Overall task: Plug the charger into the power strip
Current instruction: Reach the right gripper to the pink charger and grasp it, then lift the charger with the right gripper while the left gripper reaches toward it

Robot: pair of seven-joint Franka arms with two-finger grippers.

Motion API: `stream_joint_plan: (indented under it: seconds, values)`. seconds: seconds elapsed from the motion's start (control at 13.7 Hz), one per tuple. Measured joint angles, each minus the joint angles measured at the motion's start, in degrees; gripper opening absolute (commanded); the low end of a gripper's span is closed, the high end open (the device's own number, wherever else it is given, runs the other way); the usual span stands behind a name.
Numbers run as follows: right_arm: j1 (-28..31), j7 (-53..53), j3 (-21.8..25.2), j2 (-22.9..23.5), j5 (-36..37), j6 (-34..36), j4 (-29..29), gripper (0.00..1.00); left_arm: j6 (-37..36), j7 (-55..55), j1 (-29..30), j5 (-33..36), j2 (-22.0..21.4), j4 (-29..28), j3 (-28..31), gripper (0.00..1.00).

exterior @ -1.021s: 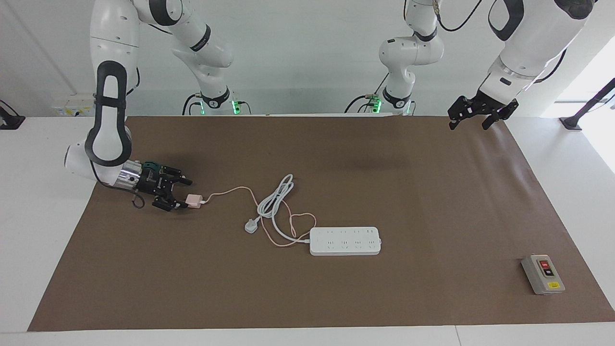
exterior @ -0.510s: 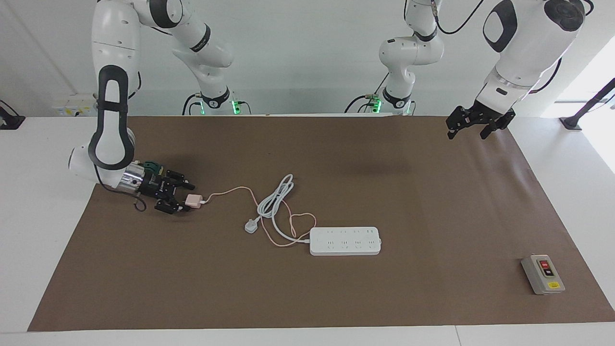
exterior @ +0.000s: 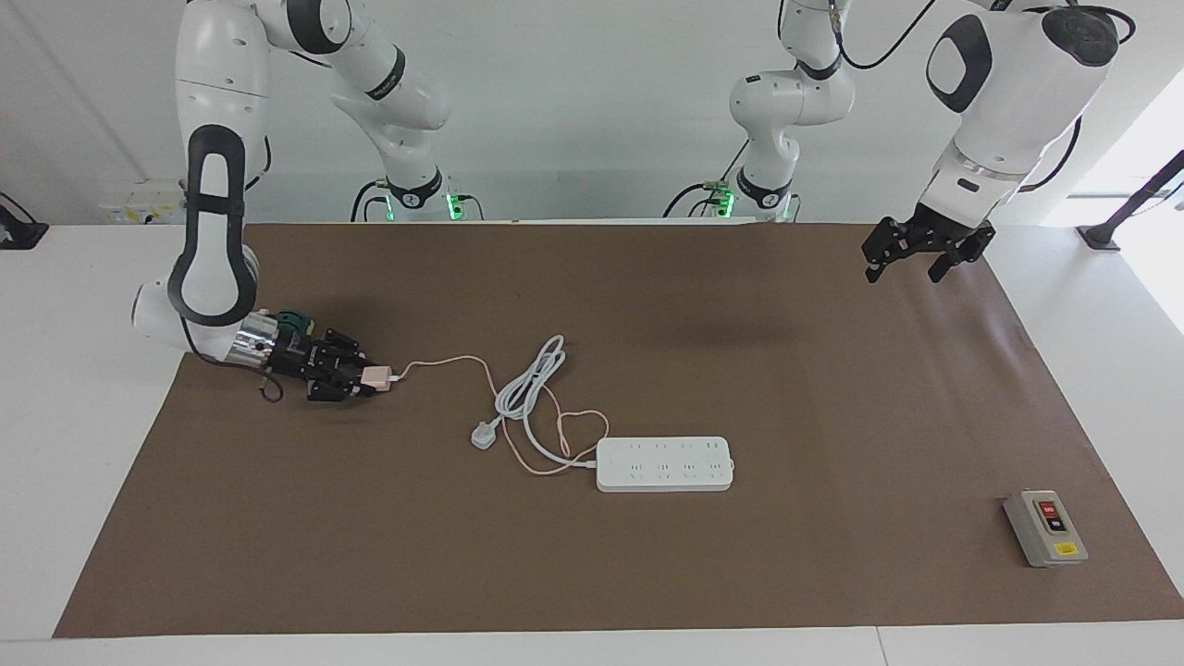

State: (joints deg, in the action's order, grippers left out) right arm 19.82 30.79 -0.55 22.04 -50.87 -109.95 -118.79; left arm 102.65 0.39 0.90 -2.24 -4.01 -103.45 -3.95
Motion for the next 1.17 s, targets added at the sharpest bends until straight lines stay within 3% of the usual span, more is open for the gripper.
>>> stream_joint_plan:
  seconds: [0.36,0.58,0.73,0.88,1.17]
  values:
    - [-1.1,1.2,-0.4,0.1,-0.6,0.4,2.0,0.00,7.5,4.3,0.2,-1.2,3.5,-0.5,-0.2,1.00]
    - [-3.1,5.9,-0.8,-2.2,-0.8,3.4,5.2,0.00,7.6,11.1,0.2,-7.1,4.3,-1.2,-0.3,1.00]
    - [-5.8,11.5,-0.9,-6.0,-0.8,4.5,6.0,0.00,6.6,14.6,0.2,-15.2,4.4,-2.1,-0.2,1.00]
    - [-9.8,18.6,-1.0,-10.6,-0.9,4.5,7.1,0.00,3.5,20.2,0.3,-28.7,5.6,-3.1,-0.2,1.00]
    - [-18.8,32.3,-1.1,-13.8,-3.5,3.8,11.5,0.00,-2.8,30.1,0.3,-52.0,12.2,-3.7,-0.4,1.00]
